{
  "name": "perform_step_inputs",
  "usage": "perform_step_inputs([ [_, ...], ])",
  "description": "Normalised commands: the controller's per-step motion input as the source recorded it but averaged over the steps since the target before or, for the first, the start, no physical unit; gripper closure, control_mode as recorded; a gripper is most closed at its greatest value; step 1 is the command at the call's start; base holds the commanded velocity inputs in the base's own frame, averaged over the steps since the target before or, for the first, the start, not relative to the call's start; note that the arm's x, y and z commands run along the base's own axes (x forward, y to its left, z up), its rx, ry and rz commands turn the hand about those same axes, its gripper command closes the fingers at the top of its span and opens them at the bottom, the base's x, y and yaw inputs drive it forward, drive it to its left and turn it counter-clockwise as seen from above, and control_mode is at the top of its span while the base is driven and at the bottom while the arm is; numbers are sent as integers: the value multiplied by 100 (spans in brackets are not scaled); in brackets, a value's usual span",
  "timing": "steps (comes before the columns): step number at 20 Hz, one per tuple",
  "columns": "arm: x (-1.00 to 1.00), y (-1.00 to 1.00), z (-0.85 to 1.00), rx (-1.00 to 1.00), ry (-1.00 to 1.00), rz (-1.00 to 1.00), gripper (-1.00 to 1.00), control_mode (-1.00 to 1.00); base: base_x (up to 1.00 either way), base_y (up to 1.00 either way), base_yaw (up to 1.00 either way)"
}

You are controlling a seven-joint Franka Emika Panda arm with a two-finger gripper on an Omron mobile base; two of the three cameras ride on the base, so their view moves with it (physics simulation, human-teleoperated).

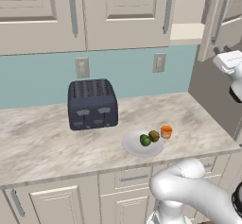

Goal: Pick the avocado and bread from the counter and place them on the plate. Then pick the jam from the cabinet and place it next to the plate. Lastly close the cabinet door.

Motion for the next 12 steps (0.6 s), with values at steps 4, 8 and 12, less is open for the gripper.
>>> perform_step_inputs([
  [4,30,82,0,8,-1,0,-100,-100,0,0,0],
  [8,61,79,6,9,2,0,-100,-100,0,0,0],
  [12,85,55,26,8,7,0,-100,-100,0,0,0],
])
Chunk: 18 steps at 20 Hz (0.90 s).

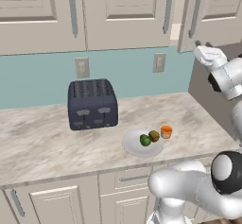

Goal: Pick the avocado and bread from the counter and place them on the plate. Then pick the jam from the cabinet and place it next to the plate. Lastly close the cabinet door.

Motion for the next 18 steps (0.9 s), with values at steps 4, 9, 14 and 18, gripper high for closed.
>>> perform_step_inputs([
  [4,86,40,29,9,9,1,-100,-100,0,0,0],
  [9,61,57,12,7,20,10,-100,-100,0,0,0],
  [14,18,74,2,5,25,18,-100,-100,0,0,0],
  [18,0,81,0,3,26,21,-100,-100,0,0,0],
])
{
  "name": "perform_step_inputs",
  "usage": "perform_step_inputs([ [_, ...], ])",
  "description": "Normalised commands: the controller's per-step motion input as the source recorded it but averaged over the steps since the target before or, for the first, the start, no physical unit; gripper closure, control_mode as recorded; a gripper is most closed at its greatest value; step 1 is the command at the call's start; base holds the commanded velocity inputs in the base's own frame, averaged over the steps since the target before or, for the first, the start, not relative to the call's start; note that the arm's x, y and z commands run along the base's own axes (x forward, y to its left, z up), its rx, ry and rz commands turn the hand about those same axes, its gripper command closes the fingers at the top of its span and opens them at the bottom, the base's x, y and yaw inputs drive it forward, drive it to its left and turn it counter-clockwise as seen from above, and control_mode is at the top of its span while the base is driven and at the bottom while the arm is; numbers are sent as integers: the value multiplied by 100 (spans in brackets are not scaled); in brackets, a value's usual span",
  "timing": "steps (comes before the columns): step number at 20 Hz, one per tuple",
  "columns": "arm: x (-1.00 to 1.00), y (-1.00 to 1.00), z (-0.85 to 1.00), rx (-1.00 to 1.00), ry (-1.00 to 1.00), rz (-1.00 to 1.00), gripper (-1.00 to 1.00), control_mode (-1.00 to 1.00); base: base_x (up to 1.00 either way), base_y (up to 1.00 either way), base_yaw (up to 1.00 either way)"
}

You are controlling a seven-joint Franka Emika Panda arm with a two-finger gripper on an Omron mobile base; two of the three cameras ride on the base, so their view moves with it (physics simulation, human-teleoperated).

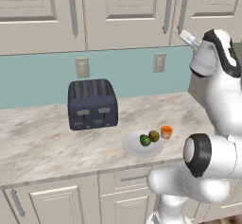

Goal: Pick the avocado and bread from the counter and place them on the plate. Then pick the jam from the cabinet and place it next to the plate. Lastly close the cabinet door.

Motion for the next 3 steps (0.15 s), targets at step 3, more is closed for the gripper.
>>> perform_step_inputs([
  [3,0,85,-1,0,23,21,-100,-100,0,0,0],
])
